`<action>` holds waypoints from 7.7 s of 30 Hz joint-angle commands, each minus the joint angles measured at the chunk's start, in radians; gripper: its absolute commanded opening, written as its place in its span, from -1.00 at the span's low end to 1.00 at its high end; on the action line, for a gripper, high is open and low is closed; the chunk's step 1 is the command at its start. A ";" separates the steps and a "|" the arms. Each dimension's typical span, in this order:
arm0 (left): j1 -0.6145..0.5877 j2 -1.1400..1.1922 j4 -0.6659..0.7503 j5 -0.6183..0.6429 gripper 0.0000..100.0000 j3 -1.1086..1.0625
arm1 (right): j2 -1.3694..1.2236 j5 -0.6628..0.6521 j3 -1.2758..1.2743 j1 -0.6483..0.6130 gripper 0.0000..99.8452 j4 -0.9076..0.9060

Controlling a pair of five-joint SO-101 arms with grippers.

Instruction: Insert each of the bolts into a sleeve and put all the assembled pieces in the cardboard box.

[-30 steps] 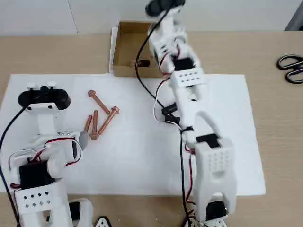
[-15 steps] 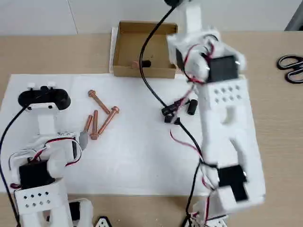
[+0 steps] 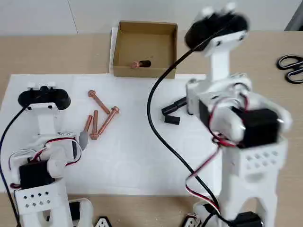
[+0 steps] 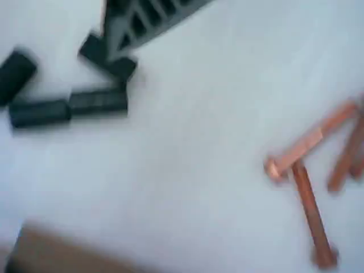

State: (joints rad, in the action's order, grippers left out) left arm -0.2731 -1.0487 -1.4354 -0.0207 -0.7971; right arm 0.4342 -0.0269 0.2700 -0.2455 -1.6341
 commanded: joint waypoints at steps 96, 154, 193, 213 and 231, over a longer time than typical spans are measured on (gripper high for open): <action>-0.006 -0.012 -0.005 -0.003 -0.53 0.008 | -0.750 0.000 -0.055 0.145 -0.81 0.133; 0.009 0.608 -0.078 0.012 -0.54 0.516 | -0.394 -0.110 0.031 0.139 -0.99 -0.090; 0.132 1.809 -0.117 0.674 -0.64 1.472 | -0.394 -0.109 -0.049 0.137 -0.99 -0.088; 0.132 1.814 -0.112 0.669 -0.99 1.465 | -0.394 -0.109 -0.051 0.137 -0.99 -0.090; 0.187 1.777 -0.302 0.595 -0.99 1.670 | -0.392 -0.109 -0.051 0.137 -0.99 -0.091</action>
State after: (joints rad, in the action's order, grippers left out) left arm -0.1243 0.8232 -1.6579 0.6237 0.7618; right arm -0.0184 -0.1266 0.2148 -0.1043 -1.7077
